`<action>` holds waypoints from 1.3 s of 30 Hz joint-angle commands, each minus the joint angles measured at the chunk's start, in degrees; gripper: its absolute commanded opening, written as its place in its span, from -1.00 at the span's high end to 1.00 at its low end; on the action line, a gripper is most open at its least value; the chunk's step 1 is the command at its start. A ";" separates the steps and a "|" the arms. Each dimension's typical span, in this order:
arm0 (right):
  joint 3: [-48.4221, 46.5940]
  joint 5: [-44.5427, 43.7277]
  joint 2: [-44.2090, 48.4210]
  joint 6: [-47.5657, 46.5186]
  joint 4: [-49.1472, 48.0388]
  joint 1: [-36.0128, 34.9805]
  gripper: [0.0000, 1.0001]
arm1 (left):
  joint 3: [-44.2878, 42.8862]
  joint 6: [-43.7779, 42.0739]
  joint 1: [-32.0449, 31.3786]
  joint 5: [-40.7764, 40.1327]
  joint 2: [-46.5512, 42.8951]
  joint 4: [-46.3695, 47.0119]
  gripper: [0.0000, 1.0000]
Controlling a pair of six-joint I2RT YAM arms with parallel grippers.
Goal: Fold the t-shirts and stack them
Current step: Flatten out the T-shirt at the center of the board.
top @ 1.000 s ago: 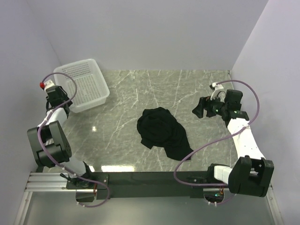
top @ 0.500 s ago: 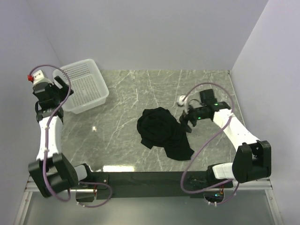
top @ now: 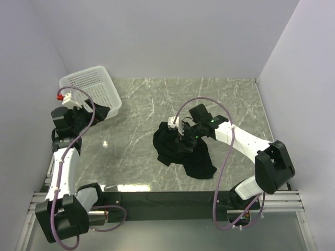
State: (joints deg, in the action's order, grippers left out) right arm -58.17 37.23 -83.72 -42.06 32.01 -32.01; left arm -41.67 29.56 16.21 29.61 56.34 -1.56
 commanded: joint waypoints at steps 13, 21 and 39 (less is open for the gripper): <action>-3.09 -10.87 -3.21 15.34 -7.31 -3.76 0.73 | 3.79 4.01 -5.48 2.39 -4.66 4.73 -0.89; -12.57 -9.54 8.75 15.25 -1.68 -1.22 1.00 | 1.86 2.87 -8.29 3.88 -2.81 6.13 -0.89; -34.71 -19.22 7.08 25.19 -20.40 4.94 1.00 | 1.42 1.99 -14.18 4.41 -2.02 9.30 -0.89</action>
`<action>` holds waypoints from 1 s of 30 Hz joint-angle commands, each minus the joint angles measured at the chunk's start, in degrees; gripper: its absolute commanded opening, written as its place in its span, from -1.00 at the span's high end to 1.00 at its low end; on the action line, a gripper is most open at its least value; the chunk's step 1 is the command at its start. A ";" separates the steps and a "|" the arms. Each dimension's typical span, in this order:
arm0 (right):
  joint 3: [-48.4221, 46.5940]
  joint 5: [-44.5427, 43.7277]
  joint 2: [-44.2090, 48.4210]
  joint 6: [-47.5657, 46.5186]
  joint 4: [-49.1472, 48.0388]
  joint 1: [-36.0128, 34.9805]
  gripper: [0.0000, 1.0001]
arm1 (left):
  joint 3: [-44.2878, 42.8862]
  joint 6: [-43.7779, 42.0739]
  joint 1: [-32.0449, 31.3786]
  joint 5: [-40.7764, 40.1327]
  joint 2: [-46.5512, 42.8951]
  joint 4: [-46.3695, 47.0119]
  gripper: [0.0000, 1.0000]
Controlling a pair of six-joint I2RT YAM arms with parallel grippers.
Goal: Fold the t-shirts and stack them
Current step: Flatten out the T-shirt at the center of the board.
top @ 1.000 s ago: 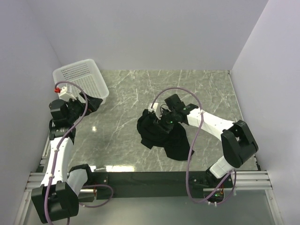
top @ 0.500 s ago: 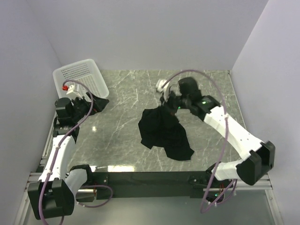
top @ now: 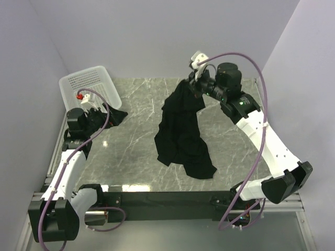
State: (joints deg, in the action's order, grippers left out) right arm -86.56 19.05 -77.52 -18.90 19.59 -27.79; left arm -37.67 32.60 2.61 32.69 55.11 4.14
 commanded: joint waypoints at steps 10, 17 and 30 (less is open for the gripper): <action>-9.41 -5.06 -6.32 6.49 -11.15 1.86 1.00 | -2.58 -1.13 -1.29 1.41 -0.62 3.86 -0.89; -18.85 -24.38 -21.33 9.22 -8.99 2.92 -0.05 | -2.15 -1.14 -1.47 1.68 -0.18 4.47 -0.90; -8.64 24.97 -16.53 -8.33 16.68 6.54 -0.57 | -0.83 0.88 -4.89 -0.08 3.07 7.54 -0.88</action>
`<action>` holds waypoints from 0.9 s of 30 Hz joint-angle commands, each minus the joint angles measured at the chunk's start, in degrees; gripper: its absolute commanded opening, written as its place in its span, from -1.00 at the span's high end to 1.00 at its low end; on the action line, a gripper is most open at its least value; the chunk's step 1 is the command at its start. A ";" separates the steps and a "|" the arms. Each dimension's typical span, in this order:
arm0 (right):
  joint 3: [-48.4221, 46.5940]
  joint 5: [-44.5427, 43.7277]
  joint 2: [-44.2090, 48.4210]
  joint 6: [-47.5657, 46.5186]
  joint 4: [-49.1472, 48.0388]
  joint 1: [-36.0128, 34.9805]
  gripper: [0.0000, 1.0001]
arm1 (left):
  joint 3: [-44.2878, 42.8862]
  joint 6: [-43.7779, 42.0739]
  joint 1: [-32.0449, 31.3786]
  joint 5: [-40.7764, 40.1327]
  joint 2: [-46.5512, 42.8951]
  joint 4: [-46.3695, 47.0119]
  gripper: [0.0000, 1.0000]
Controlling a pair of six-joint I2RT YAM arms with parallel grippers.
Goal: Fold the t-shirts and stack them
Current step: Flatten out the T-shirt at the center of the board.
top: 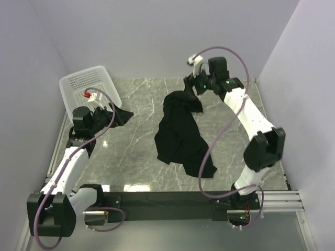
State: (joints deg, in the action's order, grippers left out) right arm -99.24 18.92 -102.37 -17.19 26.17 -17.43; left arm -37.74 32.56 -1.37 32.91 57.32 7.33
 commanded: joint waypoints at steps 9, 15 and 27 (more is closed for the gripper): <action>26.99 15.02 13.60 4.33 5.12 -14.30 -0.37 | -2.52 0.06 -2.15 -0.65 3.50 3.22 -0.88; 28.04 7.46 7.98 14.52 5.56 -15.35 -0.37 | -1.73 -0.13 -2.33 -0.56 3.33 2.69 -0.89; 27.79 1.56 -0.02 27.47 4.06 -15.70 -0.38 | 0.91 0.67 -2.41 -0.74 0.51 2.25 -0.88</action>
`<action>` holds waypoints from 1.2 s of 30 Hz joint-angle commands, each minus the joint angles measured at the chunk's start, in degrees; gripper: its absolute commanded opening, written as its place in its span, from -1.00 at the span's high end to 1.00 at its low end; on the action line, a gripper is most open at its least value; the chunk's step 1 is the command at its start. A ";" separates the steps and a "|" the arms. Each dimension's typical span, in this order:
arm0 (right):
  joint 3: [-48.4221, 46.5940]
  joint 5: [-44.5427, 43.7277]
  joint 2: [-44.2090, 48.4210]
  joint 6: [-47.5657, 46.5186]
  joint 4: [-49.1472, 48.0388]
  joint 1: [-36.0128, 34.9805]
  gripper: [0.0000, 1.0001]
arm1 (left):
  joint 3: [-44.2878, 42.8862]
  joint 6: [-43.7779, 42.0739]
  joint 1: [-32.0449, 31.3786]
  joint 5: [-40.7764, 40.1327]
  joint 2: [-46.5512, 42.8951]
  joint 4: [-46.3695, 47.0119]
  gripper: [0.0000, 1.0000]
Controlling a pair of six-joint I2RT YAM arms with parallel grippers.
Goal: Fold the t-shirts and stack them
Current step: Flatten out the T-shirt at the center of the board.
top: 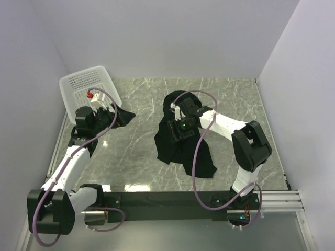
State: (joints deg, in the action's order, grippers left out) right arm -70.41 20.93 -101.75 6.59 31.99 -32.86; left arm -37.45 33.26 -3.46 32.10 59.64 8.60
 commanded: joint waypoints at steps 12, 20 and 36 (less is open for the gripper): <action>0.80 -8.98 -1.87 5.27 -0.26 -0.10 -0.18 | 2.56 0.85 -0.23 -0.63 -4.70 1.07 -0.88; -4.20 -5.73 -7.14 6.94 0.01 -0.10 0.07 | 0.80 -0.21 -0.31 -0.72 -4.44 -0.86 -0.89; -3.69 -3.00 14.37 -14.31 7.39 6.75 1.00 | 0.54 0.06 -0.31 0.16 -3.39 0.80 -0.88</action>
State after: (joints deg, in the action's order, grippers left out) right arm -72.47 16.60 -92.90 1.54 36.73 -27.62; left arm -34.98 33.69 -3.53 31.64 55.96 6.68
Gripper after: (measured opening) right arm 0.012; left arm 0.942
